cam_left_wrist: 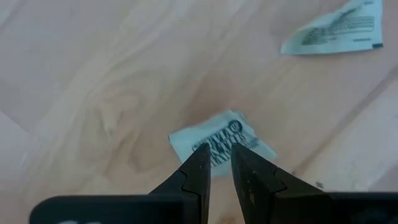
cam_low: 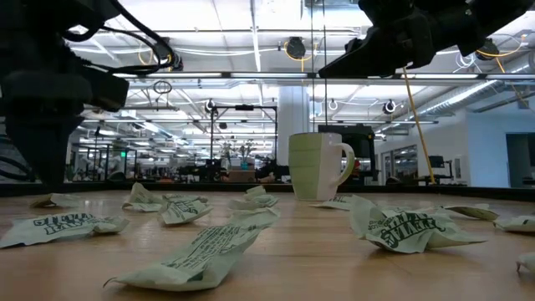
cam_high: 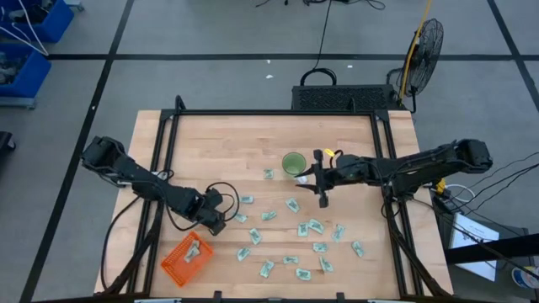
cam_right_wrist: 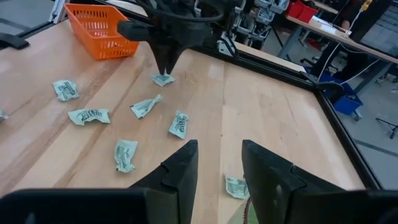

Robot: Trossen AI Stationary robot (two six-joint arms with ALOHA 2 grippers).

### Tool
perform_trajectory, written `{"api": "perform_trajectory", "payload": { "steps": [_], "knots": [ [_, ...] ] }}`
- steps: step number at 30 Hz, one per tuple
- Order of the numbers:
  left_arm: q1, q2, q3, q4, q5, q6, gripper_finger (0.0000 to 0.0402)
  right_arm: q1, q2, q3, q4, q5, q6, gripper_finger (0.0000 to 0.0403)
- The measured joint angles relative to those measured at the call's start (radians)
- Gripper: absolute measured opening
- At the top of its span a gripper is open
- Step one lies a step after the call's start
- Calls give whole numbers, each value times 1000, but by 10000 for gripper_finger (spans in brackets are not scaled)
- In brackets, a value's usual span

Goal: Pick and place Stevia / Truvia into bins
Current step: Put the light green stevia packet into the orange basket

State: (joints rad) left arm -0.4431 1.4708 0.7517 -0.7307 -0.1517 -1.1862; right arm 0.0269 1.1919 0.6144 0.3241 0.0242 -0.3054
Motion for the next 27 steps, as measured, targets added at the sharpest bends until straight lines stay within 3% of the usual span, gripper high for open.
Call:
{"api": "perform_trajectory", "payload": {
  "steps": [15,21,27],
  "knots": [
    [0,-4,-116,117,3,21,67,0,0,0,0,0,-29,118],
    [0,-1,-103,100,-1,122,8,-1,0,0,6,0,-29,118],
    [0,7,-36,49,-10,214,4,-1,0,0,7,0,-30,118]
  ]
}}
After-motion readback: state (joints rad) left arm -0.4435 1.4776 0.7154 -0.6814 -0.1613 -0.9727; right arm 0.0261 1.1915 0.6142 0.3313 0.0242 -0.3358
